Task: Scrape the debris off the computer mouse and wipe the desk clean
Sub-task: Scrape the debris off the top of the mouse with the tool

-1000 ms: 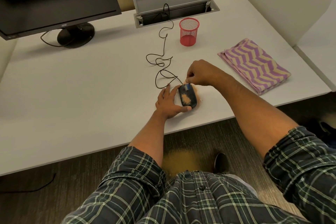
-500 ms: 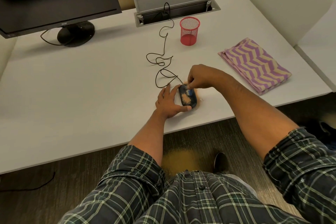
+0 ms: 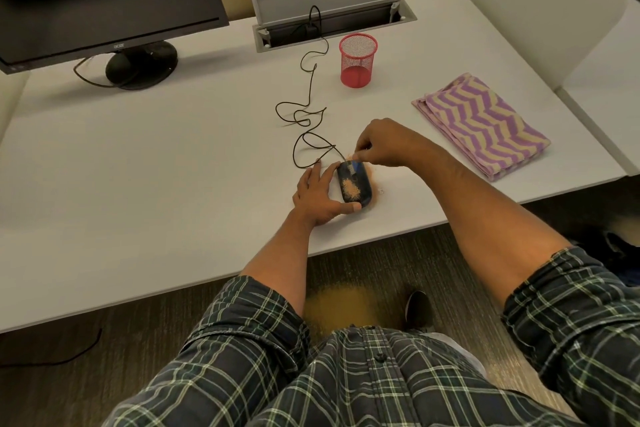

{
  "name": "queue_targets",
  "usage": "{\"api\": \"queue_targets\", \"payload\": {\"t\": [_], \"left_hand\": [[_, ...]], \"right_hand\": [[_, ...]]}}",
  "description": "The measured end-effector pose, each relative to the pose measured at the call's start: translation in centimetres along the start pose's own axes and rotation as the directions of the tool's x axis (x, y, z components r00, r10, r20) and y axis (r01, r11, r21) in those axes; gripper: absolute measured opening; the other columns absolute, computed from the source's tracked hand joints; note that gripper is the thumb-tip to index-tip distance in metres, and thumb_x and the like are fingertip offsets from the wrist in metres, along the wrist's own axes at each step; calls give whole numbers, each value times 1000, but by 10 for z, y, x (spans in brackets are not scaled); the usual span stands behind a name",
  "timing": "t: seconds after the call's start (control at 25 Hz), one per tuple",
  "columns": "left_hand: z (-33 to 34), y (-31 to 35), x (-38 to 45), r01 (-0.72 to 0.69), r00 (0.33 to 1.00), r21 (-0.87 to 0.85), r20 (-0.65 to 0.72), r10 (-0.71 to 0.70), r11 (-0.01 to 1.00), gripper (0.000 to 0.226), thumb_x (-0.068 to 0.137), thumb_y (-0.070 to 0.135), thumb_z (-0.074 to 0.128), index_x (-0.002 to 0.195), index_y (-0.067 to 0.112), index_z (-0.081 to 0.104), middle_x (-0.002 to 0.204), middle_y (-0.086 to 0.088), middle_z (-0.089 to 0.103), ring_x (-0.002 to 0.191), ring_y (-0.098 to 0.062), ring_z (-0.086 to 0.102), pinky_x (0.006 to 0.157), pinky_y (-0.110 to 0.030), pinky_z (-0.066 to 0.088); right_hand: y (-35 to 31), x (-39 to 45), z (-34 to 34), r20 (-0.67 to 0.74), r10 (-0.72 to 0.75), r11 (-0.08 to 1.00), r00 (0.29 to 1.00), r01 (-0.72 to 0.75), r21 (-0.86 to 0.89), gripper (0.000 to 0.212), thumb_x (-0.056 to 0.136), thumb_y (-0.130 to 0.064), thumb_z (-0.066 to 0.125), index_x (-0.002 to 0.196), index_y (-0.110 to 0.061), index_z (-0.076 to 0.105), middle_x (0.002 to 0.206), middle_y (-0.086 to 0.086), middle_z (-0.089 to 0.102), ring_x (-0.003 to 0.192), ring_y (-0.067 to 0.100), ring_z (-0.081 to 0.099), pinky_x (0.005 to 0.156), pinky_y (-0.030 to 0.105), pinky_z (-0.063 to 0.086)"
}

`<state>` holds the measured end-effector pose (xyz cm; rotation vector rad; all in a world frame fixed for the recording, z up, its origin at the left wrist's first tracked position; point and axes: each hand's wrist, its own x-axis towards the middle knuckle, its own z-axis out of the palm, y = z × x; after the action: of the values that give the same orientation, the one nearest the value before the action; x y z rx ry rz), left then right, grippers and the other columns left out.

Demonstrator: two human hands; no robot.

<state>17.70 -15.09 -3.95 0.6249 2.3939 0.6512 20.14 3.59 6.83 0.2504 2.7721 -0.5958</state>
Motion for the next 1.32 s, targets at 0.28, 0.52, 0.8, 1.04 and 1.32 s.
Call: {"api": "queue_targets", "payload": {"t": [0.28, 0.52, 0.8, 1.04, 1.32], "left_hand": [[-1, 1, -1, -1, 1000, 1, 3, 1, 1000, 112, 72, 67, 76, 157, 46, 5, 168, 7, -13, 153, -22, -13, 120, -56, 7], [0, 1, -1, -2, 1000, -9, 1, 2, 1000, 112, 72, 68, 76, 157, 47, 6, 168, 7, -13, 153, -22, -14, 120, -55, 6], [0, 0, -1, -4, 1000, -15, -8, 4, 1000, 111, 72, 67, 76, 157, 48, 8, 168, 7, -12, 153, -21, -13, 120, -56, 7], [0, 0, -2, -4, 1000, -24, -12, 3, 1000, 110, 71, 67, 77, 156, 50, 8, 168, 8, -12, 153, -21, -12, 120, -54, 8], [0, 0, -2, 0, 1000, -13, -16, 0, 1000, 110, 72, 68, 76, 156, 49, 7, 168, 7, -11, 153, -21, -12, 120, -55, 8]], "right_hand": [[0, -3, -2, 52, -2, 999, 999, 4, -53, 22, 90, -23, 70, 105, -8, 77, 93, 4, 72, 71, 13, 59, 57, 21, 41], [-2, -2, 1, -28, 13, 995, 1000, -16, -100, 22, 90, -22, 69, 108, -11, 77, 104, 6, 74, 84, 19, 64, 73, 29, 50], [1, 0, 5, 4, 45, 995, 999, -44, -92, 23, 90, -23, 71, 109, -12, 77, 107, 6, 74, 83, 17, 61, 71, 27, 45], [-4, 3, 9, -97, 21, 998, 995, -27, -60, 26, 91, -28, 70, 111, -13, 75, 110, 6, 70, 89, 16, 58, 75, 29, 46], [-2, 6, 22, -91, 7, 993, 996, -18, -116, 25, 95, -27, 65, 115, -14, 74, 111, 6, 66, 90, 17, 52, 77, 29, 42]]}}
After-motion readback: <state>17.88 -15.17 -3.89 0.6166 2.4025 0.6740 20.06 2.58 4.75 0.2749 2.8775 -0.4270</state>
